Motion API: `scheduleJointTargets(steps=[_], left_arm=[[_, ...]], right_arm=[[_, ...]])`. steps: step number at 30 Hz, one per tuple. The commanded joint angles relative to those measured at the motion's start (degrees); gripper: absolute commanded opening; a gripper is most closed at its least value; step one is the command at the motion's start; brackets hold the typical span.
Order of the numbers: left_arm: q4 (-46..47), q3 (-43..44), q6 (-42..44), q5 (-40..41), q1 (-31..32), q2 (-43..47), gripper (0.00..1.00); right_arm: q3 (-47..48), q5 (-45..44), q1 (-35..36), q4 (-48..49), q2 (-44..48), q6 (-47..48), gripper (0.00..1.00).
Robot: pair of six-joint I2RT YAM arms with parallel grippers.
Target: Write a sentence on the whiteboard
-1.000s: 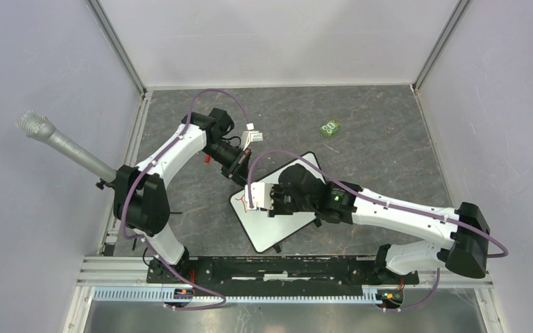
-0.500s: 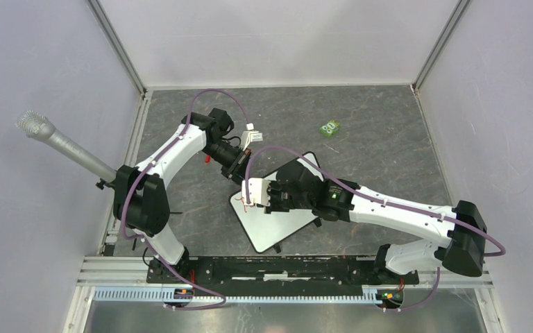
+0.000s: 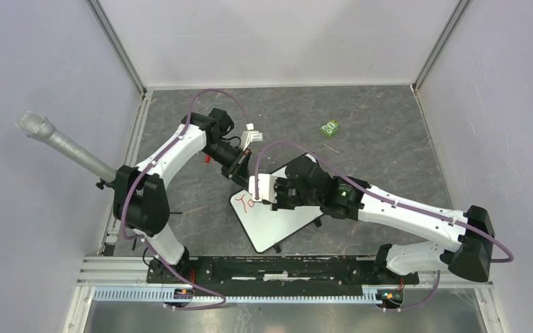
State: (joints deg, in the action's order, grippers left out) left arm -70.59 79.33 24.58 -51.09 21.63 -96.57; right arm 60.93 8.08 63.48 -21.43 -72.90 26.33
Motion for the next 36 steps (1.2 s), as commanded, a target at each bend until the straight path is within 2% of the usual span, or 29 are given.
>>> scheduleJointTargets(steps=[1,19,36], left_arm=[[-0.75,-0.08,1.96,-0.39,0.27,1.96,0.02],[-0.69,-0.22,2.02,-0.33,0.26,1.83,0.02],[-0.70,-0.35,2.09,-0.34,0.30,2.17,0.02]], right_arm=[[-1.32,-2.20,-0.50,1.14,1.11,-0.40,0.00],[-1.49,-5.96,-0.51,1.09,-0.11,-0.14,0.00],[0.22,-4.00,-0.47,1.60,-2.41,-0.50,0.00]])
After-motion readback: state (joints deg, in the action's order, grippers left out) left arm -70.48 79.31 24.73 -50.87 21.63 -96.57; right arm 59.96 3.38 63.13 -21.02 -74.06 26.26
